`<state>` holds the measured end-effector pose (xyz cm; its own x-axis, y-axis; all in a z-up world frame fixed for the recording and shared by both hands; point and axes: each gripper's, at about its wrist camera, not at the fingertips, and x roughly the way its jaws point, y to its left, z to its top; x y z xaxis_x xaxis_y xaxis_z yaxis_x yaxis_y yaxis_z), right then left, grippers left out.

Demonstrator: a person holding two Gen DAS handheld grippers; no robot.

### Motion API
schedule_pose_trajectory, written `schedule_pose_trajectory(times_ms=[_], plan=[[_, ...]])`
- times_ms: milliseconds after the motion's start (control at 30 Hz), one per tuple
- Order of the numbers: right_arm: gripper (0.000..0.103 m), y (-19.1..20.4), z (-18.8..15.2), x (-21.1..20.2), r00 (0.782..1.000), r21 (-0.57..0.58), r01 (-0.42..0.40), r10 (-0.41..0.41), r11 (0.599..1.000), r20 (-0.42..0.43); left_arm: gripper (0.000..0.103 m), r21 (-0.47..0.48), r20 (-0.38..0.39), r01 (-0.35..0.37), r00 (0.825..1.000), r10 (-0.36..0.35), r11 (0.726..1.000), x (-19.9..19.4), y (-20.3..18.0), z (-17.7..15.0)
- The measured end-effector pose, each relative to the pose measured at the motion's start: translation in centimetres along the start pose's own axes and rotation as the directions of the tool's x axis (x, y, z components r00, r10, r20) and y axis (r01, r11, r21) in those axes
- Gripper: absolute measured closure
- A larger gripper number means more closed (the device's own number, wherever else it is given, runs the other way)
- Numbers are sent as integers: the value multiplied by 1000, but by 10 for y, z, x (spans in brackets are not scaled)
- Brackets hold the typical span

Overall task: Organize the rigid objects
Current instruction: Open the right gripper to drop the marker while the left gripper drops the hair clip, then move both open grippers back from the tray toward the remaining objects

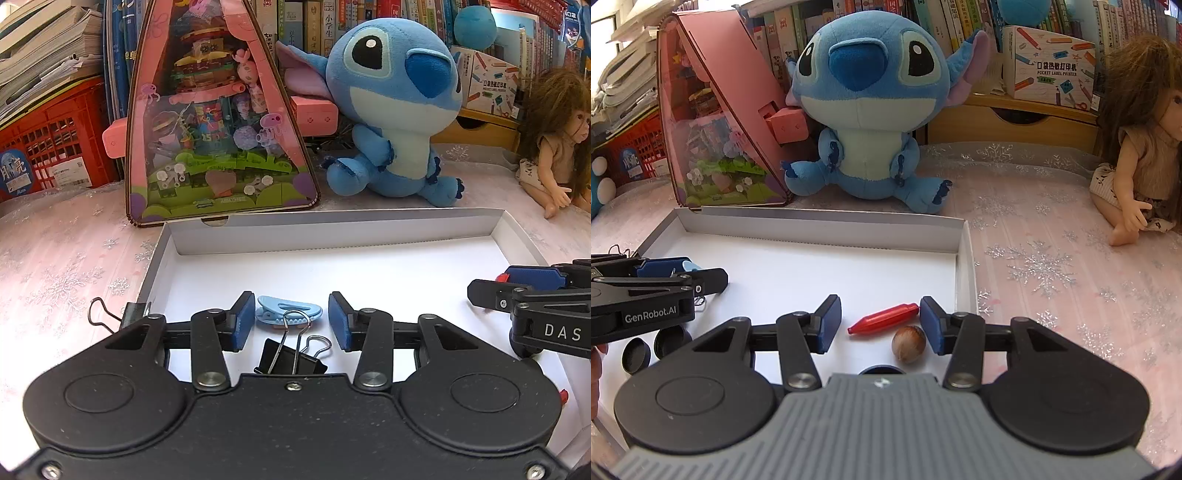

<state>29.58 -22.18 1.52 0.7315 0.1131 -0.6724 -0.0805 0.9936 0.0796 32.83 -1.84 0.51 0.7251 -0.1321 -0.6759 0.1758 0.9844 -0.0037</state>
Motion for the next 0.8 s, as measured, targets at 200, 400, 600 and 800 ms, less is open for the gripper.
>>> schedule_pose_trajectory(times_ms=[200, 400, 600, 800], plan=[[35, 2, 0, -1, 1000, -13, -4, 4, 1000, 5, 52, 18, 2, 9, 1000, -9, 1000, -1, -2, 0], [28, 4, -1, -8, 999, -27, 12, -11, 1000, 42, 25, 47, 31, -4, 1000, 3, 999, -8, -8, -3], [25, 3, -3, -24, 997, -33, 19, -17, 999, 78, 23, 21, 89, 10, 996, -12, 1000, -25, -4, -2], [21, 4, -9, -50, 991, -51, 23, -16, 998, 131, 21, 39, 137, 30, 990, -35, 999, -55, -8, -6]])
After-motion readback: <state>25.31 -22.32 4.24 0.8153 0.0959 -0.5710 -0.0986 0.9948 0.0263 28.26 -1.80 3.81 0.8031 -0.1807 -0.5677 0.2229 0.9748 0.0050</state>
